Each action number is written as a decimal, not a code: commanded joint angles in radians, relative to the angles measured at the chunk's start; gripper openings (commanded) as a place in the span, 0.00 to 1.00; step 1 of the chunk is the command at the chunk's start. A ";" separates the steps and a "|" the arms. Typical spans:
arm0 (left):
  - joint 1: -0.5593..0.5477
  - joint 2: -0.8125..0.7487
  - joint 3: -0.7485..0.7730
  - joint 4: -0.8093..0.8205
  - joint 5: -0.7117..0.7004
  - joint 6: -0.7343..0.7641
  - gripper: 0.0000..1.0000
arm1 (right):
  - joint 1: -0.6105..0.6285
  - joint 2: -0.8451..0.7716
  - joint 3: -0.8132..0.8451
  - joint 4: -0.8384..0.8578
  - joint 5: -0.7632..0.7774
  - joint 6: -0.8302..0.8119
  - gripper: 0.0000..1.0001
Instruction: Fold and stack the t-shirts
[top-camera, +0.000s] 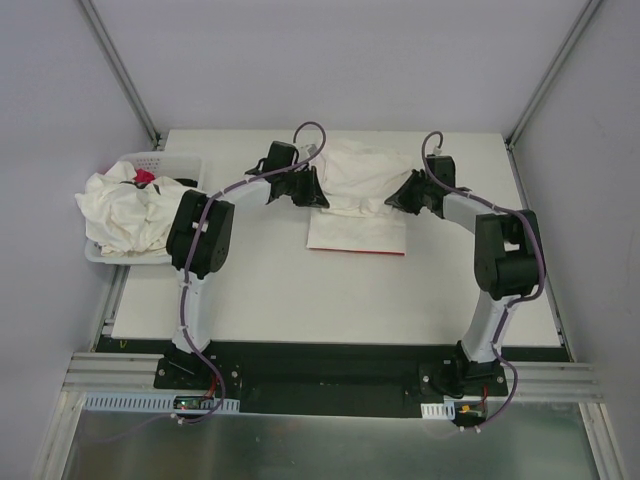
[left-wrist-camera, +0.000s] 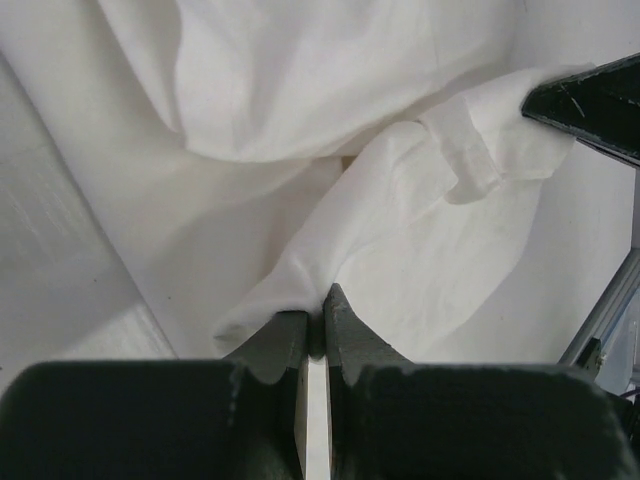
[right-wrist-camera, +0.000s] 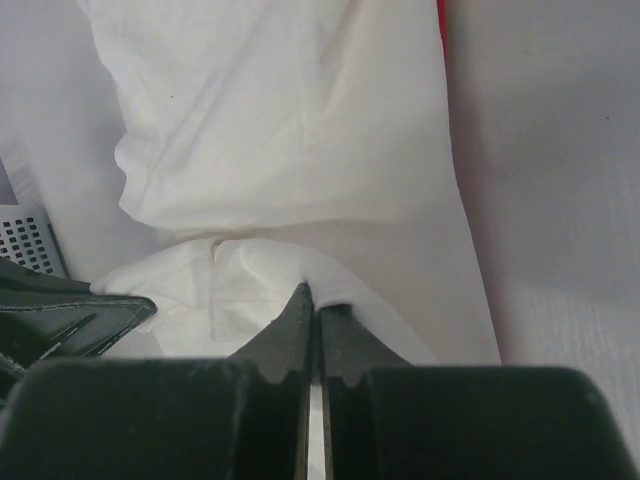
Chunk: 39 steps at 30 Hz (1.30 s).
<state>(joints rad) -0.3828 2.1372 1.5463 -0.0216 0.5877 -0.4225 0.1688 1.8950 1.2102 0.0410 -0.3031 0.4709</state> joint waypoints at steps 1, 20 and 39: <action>0.019 0.036 0.057 0.018 0.057 -0.019 0.00 | -0.015 0.038 0.060 0.049 -0.057 0.043 0.17; 0.074 0.102 0.259 -0.012 0.120 -0.035 0.86 | -0.061 0.081 0.135 0.048 -0.042 0.052 0.49; 0.131 -0.018 0.249 -0.024 0.156 -0.006 0.85 | -0.164 0.040 0.230 -0.001 -0.053 0.034 0.22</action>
<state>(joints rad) -0.2554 2.2951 1.8660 -0.0559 0.7036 -0.4633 0.0093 2.0975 1.4590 0.0360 -0.3435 0.5102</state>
